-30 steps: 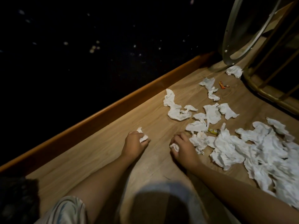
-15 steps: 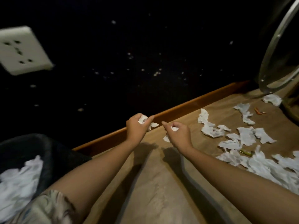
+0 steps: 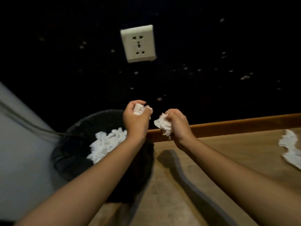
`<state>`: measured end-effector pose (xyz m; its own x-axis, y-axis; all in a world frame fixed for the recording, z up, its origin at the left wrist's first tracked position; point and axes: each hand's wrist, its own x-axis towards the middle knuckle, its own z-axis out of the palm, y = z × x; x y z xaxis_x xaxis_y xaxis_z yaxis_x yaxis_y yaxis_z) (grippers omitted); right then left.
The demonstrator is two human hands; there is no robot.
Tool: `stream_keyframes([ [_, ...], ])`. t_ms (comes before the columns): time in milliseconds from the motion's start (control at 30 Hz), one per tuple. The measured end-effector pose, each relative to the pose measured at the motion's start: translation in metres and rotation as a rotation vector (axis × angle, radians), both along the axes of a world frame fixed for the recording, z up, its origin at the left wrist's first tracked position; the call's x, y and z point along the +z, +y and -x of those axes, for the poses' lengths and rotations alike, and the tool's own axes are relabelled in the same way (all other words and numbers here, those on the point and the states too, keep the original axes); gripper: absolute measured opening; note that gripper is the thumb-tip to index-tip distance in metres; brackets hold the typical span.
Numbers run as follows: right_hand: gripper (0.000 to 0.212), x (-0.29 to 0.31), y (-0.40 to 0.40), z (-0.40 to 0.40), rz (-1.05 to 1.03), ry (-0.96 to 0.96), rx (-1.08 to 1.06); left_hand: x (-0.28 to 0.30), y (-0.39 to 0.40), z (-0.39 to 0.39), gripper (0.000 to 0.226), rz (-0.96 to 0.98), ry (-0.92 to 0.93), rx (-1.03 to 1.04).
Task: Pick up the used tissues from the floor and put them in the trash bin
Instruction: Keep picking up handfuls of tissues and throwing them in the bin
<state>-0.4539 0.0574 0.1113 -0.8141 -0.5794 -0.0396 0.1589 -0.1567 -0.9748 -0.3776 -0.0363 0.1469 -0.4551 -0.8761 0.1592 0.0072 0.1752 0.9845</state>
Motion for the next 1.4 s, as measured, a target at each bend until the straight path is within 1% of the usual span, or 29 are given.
stream_keyframes([
  [67, 0.008, 0.003, -0.025, -0.016, -0.024, 0.075, 0.059, 0.009, -0.027, -0.022, 0.022, 0.041, 0.029, 0.08],
  [133, 0.014, 0.006, -0.046, -0.032, 0.002, 0.136, 0.125, 0.011, -0.052, -0.046, 0.016, 0.13, -0.01, 0.15],
  [167, 0.018, 0.007, -0.055, -0.039, 0.014, 0.19, 0.159, 0.009, -0.064, -0.058, 0.008, 0.15, -0.032, 0.177],
  [200, 0.019, 0.008, -0.064, -0.046, 0.021, 0.242, 0.192, 0.006, -0.074, -0.071, 0.005, 0.145, -0.051, 0.206],
  [267, 0.018, 0.009, -0.079, -0.058, 0.038, 0.282, 0.236, -0.004, -0.093, -0.091, 0.023, 0.087, -0.105, 0.287],
  [300, 0.017, 0.008, -0.087, -0.064, 0.044, 0.283, 0.248, -0.009, -0.101, -0.1, 0.028, 0.049, -0.13, 0.327],
  [400, 0.015, 0.005, -0.104, -0.077, -0.005, 0.335, 0.279, -0.024, -0.115, -0.118, 0.029, -0.04, -0.188, 0.365],
  [500, 0.018, 0.003, -0.112, -0.08, -0.013, 0.402, 0.302, -0.032, -0.117, -0.125, 0.033, -0.091, -0.223, 0.376],
  [633, 0.03, 0.004, -0.102, -0.067, 0.014, 0.451, 0.209, -0.026, -0.111, -0.116, 0.02, 0.065, -0.305, 0.42],
  [700, 0.028, 0.004, -0.091, -0.054, 0.027, 0.459, 0.134, -0.021, -0.102, -0.104, 0.017, 0.157, -0.282, 0.377],
  [767, 0.02, 0.002, -0.078, -0.037, 0.035, 0.503, 0.059, -0.02, -0.089, -0.086, 0.015, 0.252, -0.256, 0.304],
  [867, 0.014, -0.006, -0.048, -0.01, 0.014, 0.551, -0.023, -0.025, -0.064, -0.05, 0.01, 0.32, -0.219, 0.157],
  [967, 0.011, -0.015, -0.015, 0.015, -0.063, 0.603, -0.109, -0.029, -0.037, -0.013, 0.01, 0.324, -0.186, -0.014],
  [1067, 0.01, -0.016, 0.024, 0.04, -0.108, 0.564, -0.248, -0.032, 0.003, 0.031, 0.009, 0.347, -0.182, -0.163],
  [1167, 0.016, -0.015, 0.066, 0.062, -0.199, 0.603, -0.366, -0.045, 0.049, 0.065, 0.01, 0.396, -0.229, -0.241],
  [1267, 0.014, -0.016, 0.115, 0.08, -0.311, 0.679, -0.431, -0.058, 0.09, 0.091, 0.011, 0.349, -0.249, -0.304],
  [1400, 0.013, -0.016, 0.191, 0.095, -0.469, 0.742, -0.526, -0.063, 0.144, 0.123, 0.006, 0.305, -0.24, -0.426],
])
